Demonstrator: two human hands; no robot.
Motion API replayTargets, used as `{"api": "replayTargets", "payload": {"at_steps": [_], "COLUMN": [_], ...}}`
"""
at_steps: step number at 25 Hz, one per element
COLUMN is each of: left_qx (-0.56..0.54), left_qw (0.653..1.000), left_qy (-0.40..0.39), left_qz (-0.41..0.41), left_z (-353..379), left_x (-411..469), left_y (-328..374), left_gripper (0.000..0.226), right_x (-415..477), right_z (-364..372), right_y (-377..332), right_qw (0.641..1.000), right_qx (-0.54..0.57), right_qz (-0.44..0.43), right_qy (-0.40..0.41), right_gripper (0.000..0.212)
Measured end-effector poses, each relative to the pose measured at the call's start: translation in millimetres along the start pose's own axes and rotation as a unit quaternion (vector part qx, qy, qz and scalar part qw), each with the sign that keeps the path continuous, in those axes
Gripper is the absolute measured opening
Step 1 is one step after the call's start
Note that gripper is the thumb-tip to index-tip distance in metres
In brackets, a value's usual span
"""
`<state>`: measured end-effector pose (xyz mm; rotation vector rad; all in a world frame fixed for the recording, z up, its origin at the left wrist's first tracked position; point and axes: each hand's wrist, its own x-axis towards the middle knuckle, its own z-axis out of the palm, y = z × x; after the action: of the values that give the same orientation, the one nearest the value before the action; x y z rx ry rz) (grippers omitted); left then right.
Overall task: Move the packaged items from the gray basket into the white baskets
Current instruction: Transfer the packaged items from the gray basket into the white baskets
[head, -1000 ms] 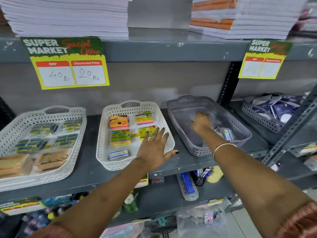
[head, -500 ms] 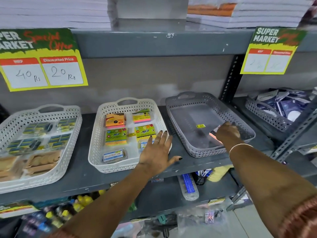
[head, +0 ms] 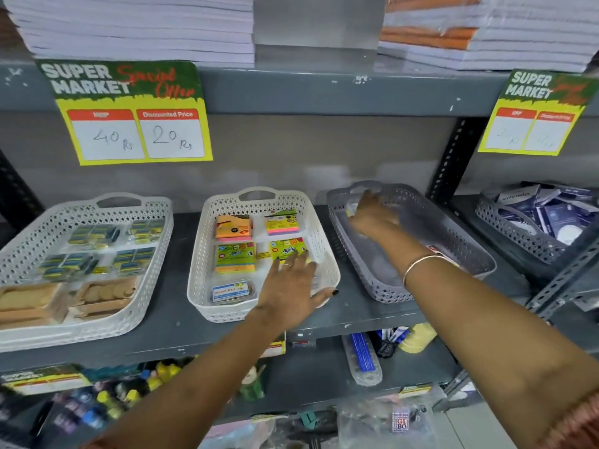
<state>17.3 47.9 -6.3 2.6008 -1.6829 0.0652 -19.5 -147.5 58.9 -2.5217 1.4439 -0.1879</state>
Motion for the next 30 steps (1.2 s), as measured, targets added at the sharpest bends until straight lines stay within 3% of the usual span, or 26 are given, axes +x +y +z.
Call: {"api": "replayTargets", "payload": {"at_steps": [4,7,11,19,30], "left_qx": [-0.019,-0.033,-0.088,-0.020,-0.005], "left_qw": [0.992,0.978,0.962,0.982,0.983], "left_qy": [0.048,0.086,0.104,0.007,0.022], "left_qz": [-0.119,-0.188,-0.238,-0.189,-0.185], "left_z": [-2.0,6.2,41.1,74.9,77.9], "left_x": [-49.5,-87.8,-118.6,-126.2,-127.1], "left_y": [-69.3,-104.0,-128.2,-146.5,-148.4], "left_gripper": [0.079,0.108,0.109,0.123,0.118], "right_x": [-25.7,-53.0,-79.1,-100.5,-111.2], "right_z": [14.8,38.5,69.6,101.2,102.7], "right_y": [-68.7,-109.3,-140.3,-146.6,-143.5], "right_qw": [0.985,0.959,0.921,0.887,0.874], "right_qx": [0.011,-0.006,-0.029,-0.053,-0.108], "right_qz": [-0.162,-0.263,-0.354,-0.406,-0.438], "right_qy": [-0.050,-0.102,-0.159,-0.212,-0.181], "right_gripper": [0.062,0.066,0.055,0.055,0.063]}}
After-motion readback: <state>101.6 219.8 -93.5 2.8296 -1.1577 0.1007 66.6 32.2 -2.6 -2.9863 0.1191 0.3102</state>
